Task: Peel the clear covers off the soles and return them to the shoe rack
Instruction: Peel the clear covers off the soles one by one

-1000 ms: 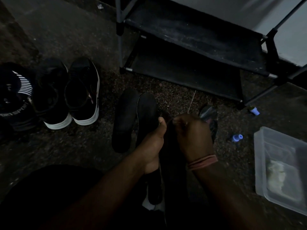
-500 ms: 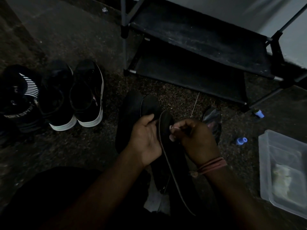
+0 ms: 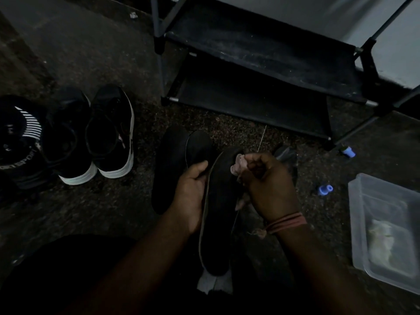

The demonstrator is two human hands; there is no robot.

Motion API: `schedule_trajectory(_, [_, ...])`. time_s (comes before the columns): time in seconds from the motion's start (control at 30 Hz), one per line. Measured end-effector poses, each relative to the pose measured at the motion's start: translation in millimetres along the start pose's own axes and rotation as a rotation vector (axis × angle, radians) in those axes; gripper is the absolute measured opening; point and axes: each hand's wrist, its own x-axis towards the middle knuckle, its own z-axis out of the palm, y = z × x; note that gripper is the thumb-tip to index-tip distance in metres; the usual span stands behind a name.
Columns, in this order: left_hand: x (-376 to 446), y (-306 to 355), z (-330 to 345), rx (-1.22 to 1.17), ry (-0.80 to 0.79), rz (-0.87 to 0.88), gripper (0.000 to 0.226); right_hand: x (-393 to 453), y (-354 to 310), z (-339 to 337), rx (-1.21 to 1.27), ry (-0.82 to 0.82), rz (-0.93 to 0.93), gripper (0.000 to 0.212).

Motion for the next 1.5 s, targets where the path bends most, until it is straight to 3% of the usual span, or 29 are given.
schedule_trajectory(0.23, [-5, -2, 8, 0.020, -0.107, -0.077, 0.040, 2, 9, -1, -0.401, 0.066, -0.156, 0.018])
schedule_trajectory(0.37, [-5, -3, 9, 0.014, -0.151, -0.071, 0.043, -4, 0, 2, -0.411, 0.027, -0.200, 0.019])
schedule_trajectory(0.5, [5, -3, -4, -0.082, -0.180, -0.041, 0.054, -13, -15, 11, -0.274, -0.219, -0.141, 0.016])
schedule_trajectory(0.57, [10, -2, -11, -0.104, -0.134, -0.015, 0.055, -22, -24, 19, -0.310, -0.352, -0.199, 0.015])
schedule_trajectory(0.63, [12, 0, -12, -0.120, -0.107, 0.038, 0.055, -27, -29, 23, -0.439, -0.403, -0.298, 0.012])
schedule_trajectory(0.7, [11, 0, -11, -0.127, -0.118, 0.044, 0.055, -24, -26, 18, -0.389, -0.449, -0.262, 0.010])
schedule_trajectory(0.8, [10, -6, -7, -0.090, -0.138, 0.021, 0.056, -14, -15, 8, -0.331, -0.320, -0.223, 0.010])
schedule_trajectory(0.9, [11, -13, -5, -0.109, -0.187, -0.027, 0.054, -4, -1, 0, -0.588, -0.054, -0.280, 0.013])
schedule_trajectory(1.0, [11, -13, -3, -0.122, -0.215, -0.065, 0.051, -4, 2, 2, -0.650, -0.008, -0.200, 0.024])
schedule_trajectory(1.07, [14, -9, -9, -0.085, -0.211, -0.046, 0.053, -10, -4, 9, -0.567, -0.092, -0.232, 0.021])
schedule_trajectory(1.23, [15, -2, -17, -0.080, -0.141, 0.021, 0.059, -26, -36, 15, -0.395, -0.503, -0.254, 0.012])
schedule_trajectory(1.33, [12, -1, -14, -0.126, -0.134, 0.087, 0.055, -23, -37, 7, -0.294, -0.594, -0.184, 0.010])
schedule_trajectory(1.4, [11, -5, -11, -0.109, -0.184, 0.085, 0.057, -17, -27, 4, -0.295, -0.498, -0.162, 0.008])
schedule_trajectory(1.5, [15, -13, -14, -0.097, -0.265, 0.001, 0.057, -4, -14, -3, -0.530, -0.179, -0.274, 0.016])
